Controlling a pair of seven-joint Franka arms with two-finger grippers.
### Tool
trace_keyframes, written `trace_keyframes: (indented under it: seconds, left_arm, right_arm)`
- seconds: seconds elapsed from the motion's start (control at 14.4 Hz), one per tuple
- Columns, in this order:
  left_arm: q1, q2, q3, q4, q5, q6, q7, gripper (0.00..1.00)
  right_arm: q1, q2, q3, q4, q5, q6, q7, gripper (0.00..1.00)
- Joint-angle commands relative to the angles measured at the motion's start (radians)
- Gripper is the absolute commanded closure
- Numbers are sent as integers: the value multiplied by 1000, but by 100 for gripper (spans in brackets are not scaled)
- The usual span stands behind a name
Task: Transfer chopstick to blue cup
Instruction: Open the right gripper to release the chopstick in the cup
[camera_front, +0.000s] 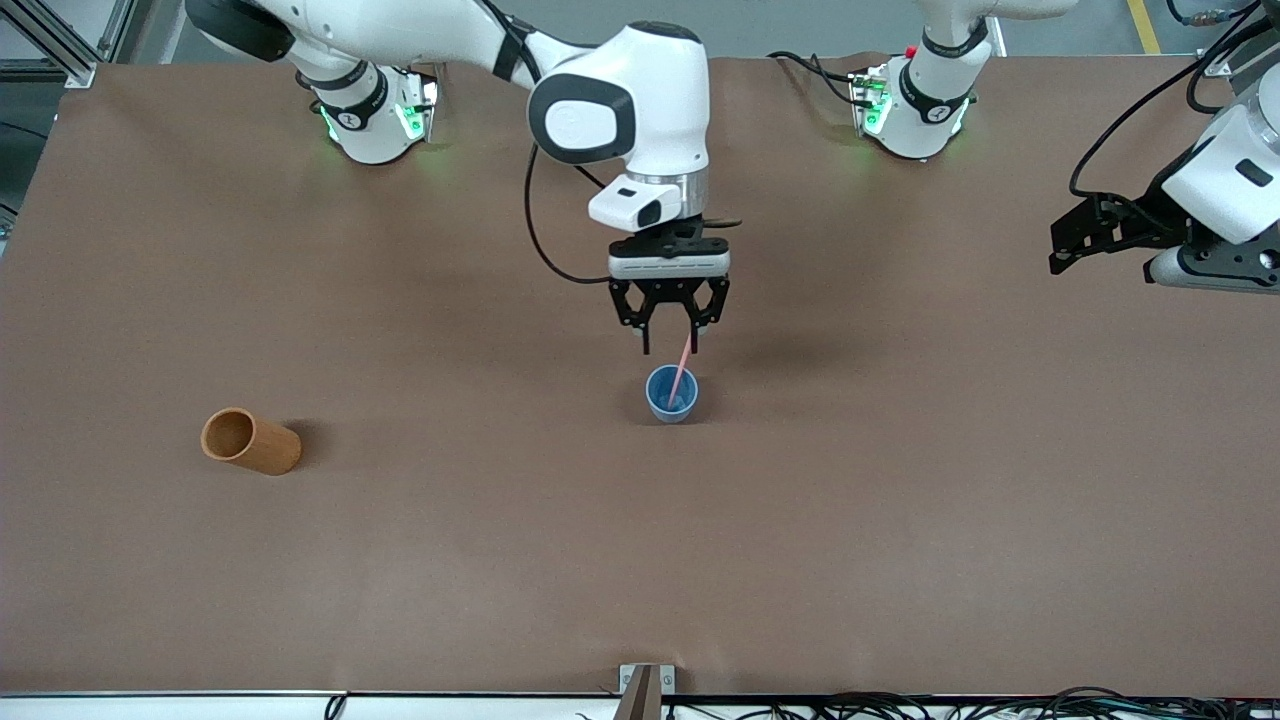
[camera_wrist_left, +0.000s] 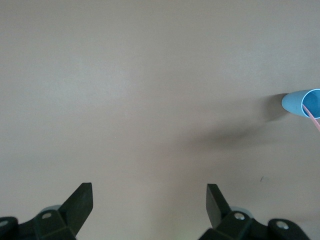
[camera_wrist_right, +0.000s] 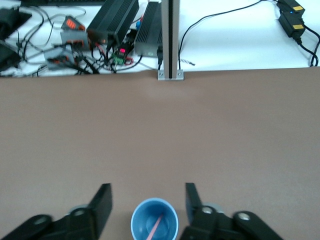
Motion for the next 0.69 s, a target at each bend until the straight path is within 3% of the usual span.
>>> trace_keyframes:
  seconds: [0.0, 0.14, 0.28, 0.42, 0.62]
  left_arm:
    - [2, 10, 0, 33, 0, -5, 13, 0]
    - [2, 10, -2, 33, 0, -5, 12, 0]
    - [2, 11, -2, 33, -2, -5, 10, 0]
    - [2, 11, -2, 33, 0, -5, 7, 0]
    - [2, 13, 0, 34, 0, -5, 10, 0]
  right_arm:
    - [-150, -25, 130, -20, 81, -4, -34, 22]
    - [-195, -100, 122, 6, 284, -10, -140, 8]
    - [-247, -168, 57, 20, 467, -12, -301, 0]
    - [-246, -275, -99, 28, 678, -12, -427, 0]
    - [-218, -396, -329, 15, 926, -51, -674, 0]
